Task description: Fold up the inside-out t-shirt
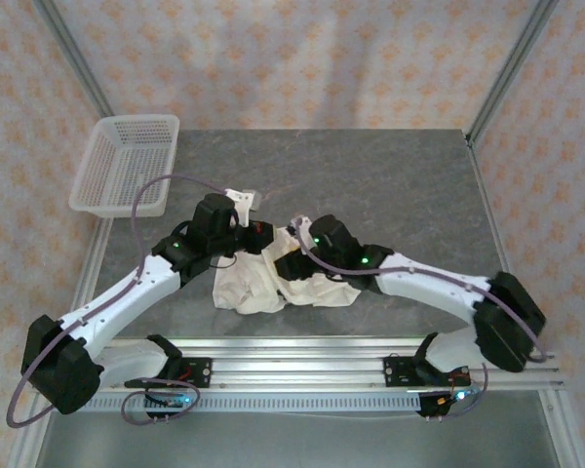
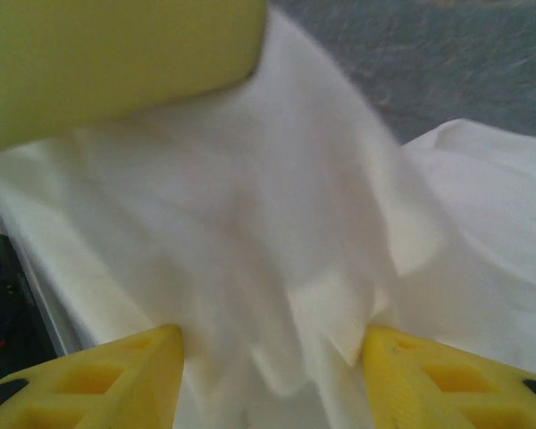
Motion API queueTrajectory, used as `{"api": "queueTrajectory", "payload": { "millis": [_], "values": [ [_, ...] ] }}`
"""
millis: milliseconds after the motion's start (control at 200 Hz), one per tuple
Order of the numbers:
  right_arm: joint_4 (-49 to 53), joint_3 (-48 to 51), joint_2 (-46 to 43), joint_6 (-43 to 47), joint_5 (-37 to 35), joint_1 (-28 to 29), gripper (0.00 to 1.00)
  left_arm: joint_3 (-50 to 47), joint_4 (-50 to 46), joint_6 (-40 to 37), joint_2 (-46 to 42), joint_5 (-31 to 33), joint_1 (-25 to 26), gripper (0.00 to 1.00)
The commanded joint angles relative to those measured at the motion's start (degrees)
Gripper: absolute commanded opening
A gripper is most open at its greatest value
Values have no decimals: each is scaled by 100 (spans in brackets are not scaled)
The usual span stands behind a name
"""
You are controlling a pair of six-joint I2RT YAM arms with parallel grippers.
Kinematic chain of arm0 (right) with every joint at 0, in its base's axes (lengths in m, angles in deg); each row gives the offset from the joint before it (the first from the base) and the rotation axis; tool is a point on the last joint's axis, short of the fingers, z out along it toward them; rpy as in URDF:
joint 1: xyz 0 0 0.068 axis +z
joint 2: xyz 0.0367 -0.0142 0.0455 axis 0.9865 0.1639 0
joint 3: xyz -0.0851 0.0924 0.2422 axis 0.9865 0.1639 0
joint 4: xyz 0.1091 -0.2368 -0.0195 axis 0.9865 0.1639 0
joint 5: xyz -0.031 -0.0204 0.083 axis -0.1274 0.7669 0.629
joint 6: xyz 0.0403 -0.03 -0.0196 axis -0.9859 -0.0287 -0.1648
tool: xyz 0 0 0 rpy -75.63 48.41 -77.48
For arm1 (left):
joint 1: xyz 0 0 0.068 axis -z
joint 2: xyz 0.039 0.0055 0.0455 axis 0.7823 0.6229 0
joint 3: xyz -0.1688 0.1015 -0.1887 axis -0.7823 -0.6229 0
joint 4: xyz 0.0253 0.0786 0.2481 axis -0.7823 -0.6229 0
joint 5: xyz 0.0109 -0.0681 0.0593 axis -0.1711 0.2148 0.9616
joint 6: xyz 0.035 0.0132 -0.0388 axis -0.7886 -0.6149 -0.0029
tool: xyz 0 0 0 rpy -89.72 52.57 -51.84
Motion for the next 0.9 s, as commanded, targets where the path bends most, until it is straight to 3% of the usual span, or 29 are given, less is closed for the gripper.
{"api": "queueTrajectory", "payload": {
  "millis": [0, 80, 155, 295, 400, 525, 776, 896],
  "values": [
    [-401, -371, 382, -26, 570, -21, 45, 220, -232, 9, -89, 228, 24, 0],
    [-194, -521, 477, -67, 538, -21, 14, 196, -300, 24, -131, 433, 25, 0],
    [-248, -403, 197, -184, 538, -21, 0, 173, -632, 65, -193, 1182, -12, 0],
    [-810, 176, -739, -637, 1006, -110, 0, 96, -1089, 81, -99, 2006, -371, 0],
    [-1377, 662, -1415, -1121, 1160, -274, 0, -104, -923, -11, -72, 2006, -505, 28],
    [-1822, 1053, -1828, -1645, 1003, -521, 0, -156, -882, -74, -286, 1906, -534, 40],
    [-1514, 925, -1632, -1846, 469, -775, 0, -732, -237, 222, -2032, 961, -290, 45],
    [-1649, 851, -1503, -1933, 563, -817, 0, -945, 29, 463, -2328, 873, 306, 37]
  ]
}}
